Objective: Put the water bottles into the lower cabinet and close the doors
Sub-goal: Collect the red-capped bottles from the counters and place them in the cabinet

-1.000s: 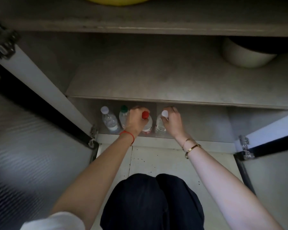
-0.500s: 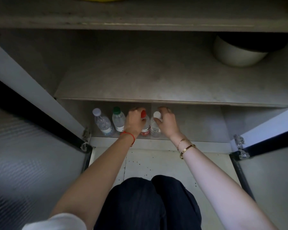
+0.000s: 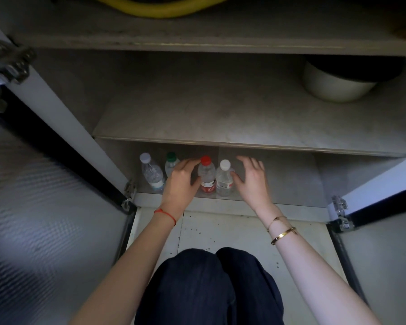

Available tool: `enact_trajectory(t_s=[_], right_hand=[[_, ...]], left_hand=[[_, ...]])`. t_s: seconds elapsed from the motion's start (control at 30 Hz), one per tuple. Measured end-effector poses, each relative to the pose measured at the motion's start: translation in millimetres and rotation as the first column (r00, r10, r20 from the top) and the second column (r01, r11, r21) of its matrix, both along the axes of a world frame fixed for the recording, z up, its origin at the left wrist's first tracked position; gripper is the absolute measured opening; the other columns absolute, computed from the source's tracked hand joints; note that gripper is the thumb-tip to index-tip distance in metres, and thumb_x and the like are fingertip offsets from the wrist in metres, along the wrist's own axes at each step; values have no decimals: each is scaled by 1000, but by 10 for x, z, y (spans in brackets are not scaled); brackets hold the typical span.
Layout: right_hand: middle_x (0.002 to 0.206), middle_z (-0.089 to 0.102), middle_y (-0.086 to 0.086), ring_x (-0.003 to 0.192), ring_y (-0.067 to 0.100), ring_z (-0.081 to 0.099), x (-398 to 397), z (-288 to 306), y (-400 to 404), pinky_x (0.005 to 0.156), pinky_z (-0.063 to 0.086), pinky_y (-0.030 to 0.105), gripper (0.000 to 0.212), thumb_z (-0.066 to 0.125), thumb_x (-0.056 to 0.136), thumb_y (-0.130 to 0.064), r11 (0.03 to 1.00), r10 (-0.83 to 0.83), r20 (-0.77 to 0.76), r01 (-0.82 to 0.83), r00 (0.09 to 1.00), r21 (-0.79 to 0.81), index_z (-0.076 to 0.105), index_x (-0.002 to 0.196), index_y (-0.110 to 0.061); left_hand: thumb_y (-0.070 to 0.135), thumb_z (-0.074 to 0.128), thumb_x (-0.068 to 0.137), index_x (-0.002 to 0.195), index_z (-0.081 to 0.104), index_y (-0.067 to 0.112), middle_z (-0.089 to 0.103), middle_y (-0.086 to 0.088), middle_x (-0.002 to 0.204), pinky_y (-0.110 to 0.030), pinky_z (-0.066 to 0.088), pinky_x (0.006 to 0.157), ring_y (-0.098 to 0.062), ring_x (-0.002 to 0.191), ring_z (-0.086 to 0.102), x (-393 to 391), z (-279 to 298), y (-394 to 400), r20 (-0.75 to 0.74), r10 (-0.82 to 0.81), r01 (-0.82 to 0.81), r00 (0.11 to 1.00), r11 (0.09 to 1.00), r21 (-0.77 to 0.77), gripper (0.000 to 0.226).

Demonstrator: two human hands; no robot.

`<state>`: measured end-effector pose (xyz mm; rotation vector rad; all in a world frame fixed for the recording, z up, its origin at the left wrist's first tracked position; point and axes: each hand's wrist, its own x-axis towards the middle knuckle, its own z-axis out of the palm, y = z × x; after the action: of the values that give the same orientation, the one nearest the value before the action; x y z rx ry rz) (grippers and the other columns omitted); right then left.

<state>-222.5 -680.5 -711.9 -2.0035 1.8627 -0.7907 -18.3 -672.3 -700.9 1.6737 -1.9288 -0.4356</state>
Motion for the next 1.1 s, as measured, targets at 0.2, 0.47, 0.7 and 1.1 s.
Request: enact_trajectory(t_s=[0.2, 0.47, 0.7, 1.1], right_hand=[[127, 59, 8, 119, 26, 48, 34, 311, 131, 98, 43, 36, 45, 62, 90, -26, 1000, 16, -11, -15, 1000, 27, 52, 131, -11], [126, 58, 8, 121, 30, 49, 82, 1471, 614, 105, 38, 39, 45, 61, 90, -27, 989, 25, -34, -19, 999, 148, 50, 132, -13], [130, 57, 7, 121, 25, 48, 46, 2978, 1352, 103, 40, 34, 44, 60, 92, -26, 982, 42, -37, -35, 998, 188, 50, 133, -12], [129, 57, 8, 121, 26, 47, -491, 5518, 2606, 104, 40, 37, 46, 61, 92, -25, 989, -56, -48, 62, 997, 134, 49, 133, -10]], left_hand=[[11, 70, 83, 125, 61, 12, 64, -11, 124, -39, 56, 92, -27, 112, 63, 79, 290, 140, 19, 18, -18, 1000, 999, 39, 42], [13, 68, 84, 122, 62, 13, 65, -6, 120, -38, 54, 89, -26, 109, 62, 156, 1529, 736, 86, -3, -3, 996, 998, 70, 38], [19, 64, 86, 126, 60, 12, 64, -4, 125, -43, 51, 93, -26, 114, 59, 144, 3024, 1373, 168, -41, 26, 985, 996, 89, 41], [17, 66, 84, 122, 63, 16, 66, -2, 122, -45, 49, 97, -25, 114, 59, 58, 5458, 2447, 113, -1, -4, 994, 999, 47, 38]])
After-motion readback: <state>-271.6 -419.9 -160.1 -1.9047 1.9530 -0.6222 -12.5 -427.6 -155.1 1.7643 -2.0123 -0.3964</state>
